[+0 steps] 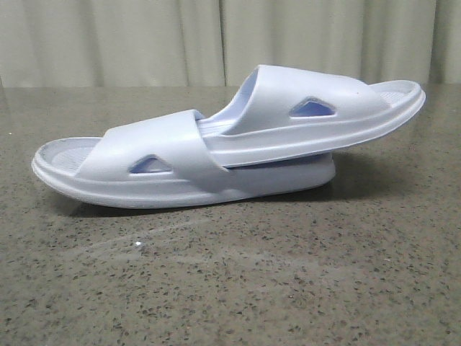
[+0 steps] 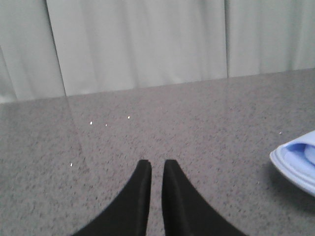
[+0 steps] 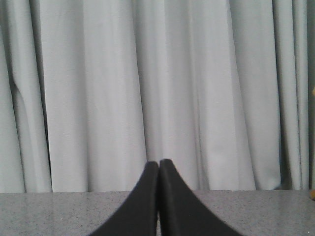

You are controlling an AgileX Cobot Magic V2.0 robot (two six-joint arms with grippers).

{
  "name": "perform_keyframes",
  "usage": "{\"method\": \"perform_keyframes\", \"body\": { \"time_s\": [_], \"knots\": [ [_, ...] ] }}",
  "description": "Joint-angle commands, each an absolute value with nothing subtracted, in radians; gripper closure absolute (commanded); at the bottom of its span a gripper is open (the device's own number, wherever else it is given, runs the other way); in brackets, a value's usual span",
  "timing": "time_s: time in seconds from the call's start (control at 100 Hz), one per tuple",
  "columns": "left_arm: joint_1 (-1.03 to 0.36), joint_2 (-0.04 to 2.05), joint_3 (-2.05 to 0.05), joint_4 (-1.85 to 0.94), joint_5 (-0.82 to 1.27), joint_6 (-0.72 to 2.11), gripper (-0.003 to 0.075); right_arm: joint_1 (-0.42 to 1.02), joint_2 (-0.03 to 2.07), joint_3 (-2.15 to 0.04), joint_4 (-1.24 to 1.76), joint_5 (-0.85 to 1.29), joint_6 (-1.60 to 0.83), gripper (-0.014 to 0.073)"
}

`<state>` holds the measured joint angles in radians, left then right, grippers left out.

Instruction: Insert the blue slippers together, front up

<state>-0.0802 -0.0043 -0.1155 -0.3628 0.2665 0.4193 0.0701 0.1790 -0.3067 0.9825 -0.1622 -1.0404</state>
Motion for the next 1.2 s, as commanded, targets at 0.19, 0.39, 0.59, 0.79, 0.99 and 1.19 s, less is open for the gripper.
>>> {"method": "perform_keyframes", "body": {
  "time_s": [0.19, 0.39, 0.59, 0.79, 0.99, 1.19],
  "knots": [
    [-0.077, -0.032, -0.023, -0.017, 0.006, 0.045, 0.0704, 0.072, 0.187, -0.330, 0.971, -0.199, -1.053, 0.0701],
    [-0.077, -0.032, 0.011, 0.000, -0.051, 0.038, 0.0704, 0.072, 0.187, -0.330, 0.971, -0.199, -1.053, 0.0701],
    [-0.077, -0.032, 0.011, -0.010, -0.049, 0.038, 0.0704, 0.072, 0.187, -0.330, 0.971, -0.199, -1.053, 0.0701],
    [-0.077, -0.032, 0.011, -0.040, -0.049, 0.038, 0.0704, 0.072, 0.187, -0.330, 0.971, -0.199, -1.053, 0.0701],
    [-0.077, -0.032, 0.011, -0.040, -0.049, 0.038, 0.0704, 0.072, 0.187, -0.330, 0.971, -0.199, -1.053, 0.0701],
    [-0.077, -0.032, 0.011, -0.040, -0.049, 0.038, 0.0704, 0.072, 0.187, -0.330, 0.971, -0.199, -1.053, 0.0701]
  ]
}}
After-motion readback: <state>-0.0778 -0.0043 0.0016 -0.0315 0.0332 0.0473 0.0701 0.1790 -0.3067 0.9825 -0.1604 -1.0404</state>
